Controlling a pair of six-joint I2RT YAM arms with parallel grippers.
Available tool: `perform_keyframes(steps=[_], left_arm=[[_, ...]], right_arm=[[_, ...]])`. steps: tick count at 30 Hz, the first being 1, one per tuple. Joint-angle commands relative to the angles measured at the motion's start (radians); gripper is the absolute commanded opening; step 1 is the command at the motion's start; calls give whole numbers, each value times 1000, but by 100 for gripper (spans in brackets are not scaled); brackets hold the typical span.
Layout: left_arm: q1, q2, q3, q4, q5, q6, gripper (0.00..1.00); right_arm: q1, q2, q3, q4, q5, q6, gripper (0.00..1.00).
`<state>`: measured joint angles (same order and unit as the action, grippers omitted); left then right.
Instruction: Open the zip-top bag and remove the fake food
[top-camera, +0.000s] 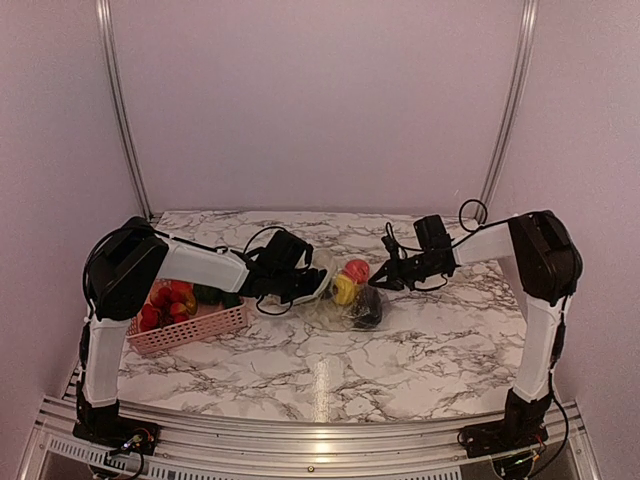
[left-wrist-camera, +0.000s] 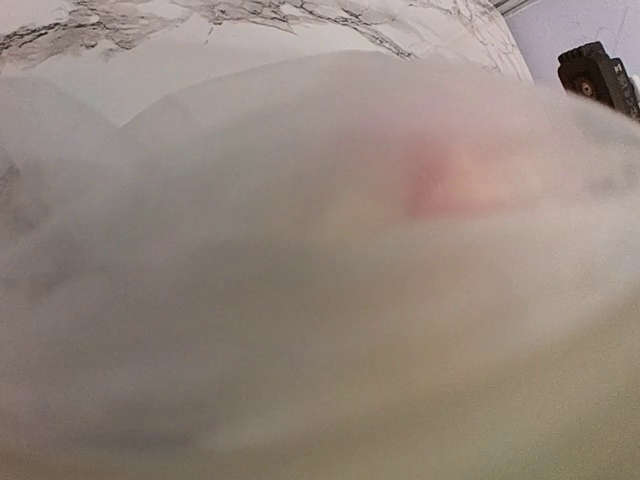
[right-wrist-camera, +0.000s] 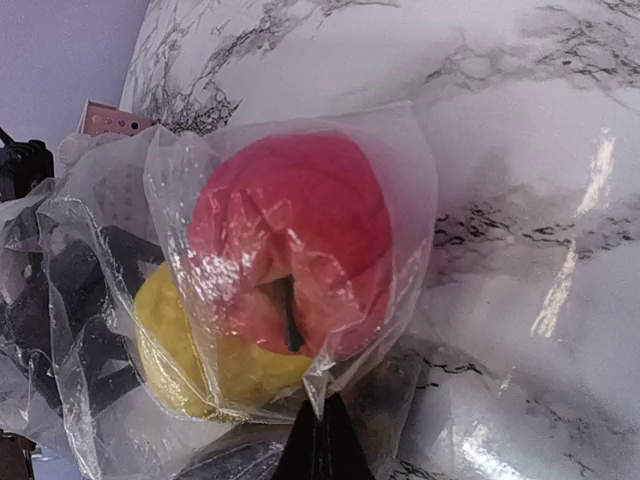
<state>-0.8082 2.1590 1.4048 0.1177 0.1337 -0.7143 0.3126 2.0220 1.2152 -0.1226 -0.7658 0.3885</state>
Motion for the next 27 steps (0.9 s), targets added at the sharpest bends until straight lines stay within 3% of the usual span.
perform_keyframes(steps=[1,12,17,27], left_arm=[[4,-31,-2,82,27,-16,79],[-2,24,56,167,125,-18,92],[-9,44,82,180,154,-14,94],[-9,105,161,-85,78,51,84]], right_arm=[[52,16,-20,-14,-11,-29,0],[91,15,-36,-17,-12,-39,0],[90,13,-33,-33,-2,-55,0],[86,2,-41,-34,5,-51,0]])
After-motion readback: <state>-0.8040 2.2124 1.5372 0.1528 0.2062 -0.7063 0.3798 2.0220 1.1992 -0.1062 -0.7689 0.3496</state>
